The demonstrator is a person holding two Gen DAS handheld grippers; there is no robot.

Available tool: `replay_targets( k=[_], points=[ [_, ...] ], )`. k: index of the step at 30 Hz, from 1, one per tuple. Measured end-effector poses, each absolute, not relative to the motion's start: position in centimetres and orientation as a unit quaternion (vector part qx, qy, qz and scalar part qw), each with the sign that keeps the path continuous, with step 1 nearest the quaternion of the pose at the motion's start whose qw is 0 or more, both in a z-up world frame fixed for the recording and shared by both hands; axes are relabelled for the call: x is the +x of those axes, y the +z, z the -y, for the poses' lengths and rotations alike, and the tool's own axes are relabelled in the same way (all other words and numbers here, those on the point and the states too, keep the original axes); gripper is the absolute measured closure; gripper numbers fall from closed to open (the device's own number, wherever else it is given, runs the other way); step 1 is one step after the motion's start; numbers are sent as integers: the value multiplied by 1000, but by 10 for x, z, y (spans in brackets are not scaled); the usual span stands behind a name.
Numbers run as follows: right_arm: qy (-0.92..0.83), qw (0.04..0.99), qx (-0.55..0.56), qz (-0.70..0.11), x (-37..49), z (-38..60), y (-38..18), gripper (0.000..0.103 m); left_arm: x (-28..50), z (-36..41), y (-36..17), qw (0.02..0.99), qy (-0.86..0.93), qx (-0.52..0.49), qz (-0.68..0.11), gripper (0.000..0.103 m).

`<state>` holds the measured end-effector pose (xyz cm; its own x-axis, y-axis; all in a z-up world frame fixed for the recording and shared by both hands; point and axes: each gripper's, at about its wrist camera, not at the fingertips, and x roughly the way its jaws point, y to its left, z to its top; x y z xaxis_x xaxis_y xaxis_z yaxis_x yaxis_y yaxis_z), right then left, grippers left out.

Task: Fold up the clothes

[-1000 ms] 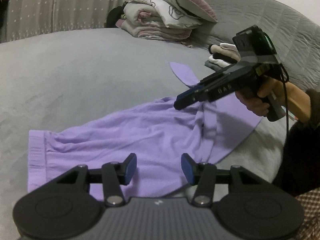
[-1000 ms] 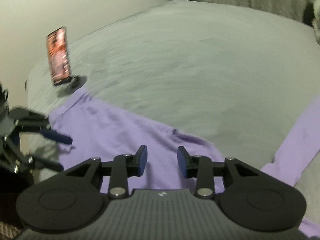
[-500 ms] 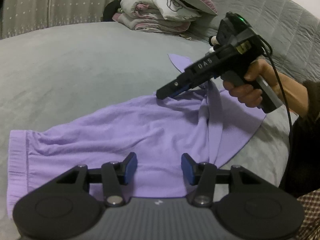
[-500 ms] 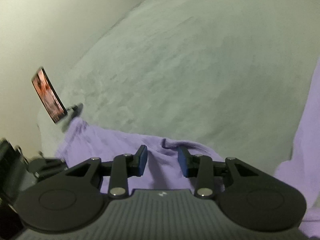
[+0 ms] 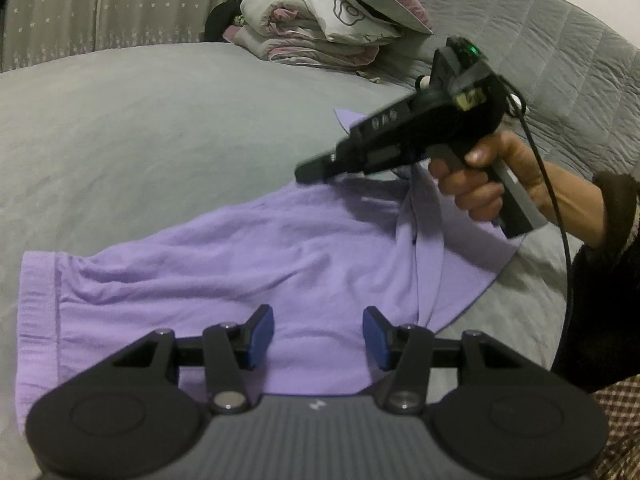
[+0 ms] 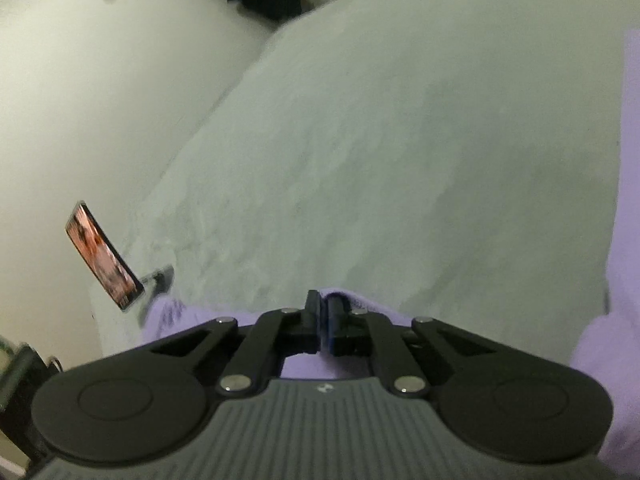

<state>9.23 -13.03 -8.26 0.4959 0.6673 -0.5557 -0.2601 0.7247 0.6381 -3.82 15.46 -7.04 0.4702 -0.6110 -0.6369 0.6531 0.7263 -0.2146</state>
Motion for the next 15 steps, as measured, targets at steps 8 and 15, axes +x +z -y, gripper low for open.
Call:
replay_targets(
  k=[8,15],
  points=[
    [254,847,220,-412,97,130,-86,99,-36,-169,-58,867,-356,23,-349,51],
    [253,855,205,-405,94,131,-82,99,-16,-211,-44,921,-231,-25,-314,63]
  ],
)
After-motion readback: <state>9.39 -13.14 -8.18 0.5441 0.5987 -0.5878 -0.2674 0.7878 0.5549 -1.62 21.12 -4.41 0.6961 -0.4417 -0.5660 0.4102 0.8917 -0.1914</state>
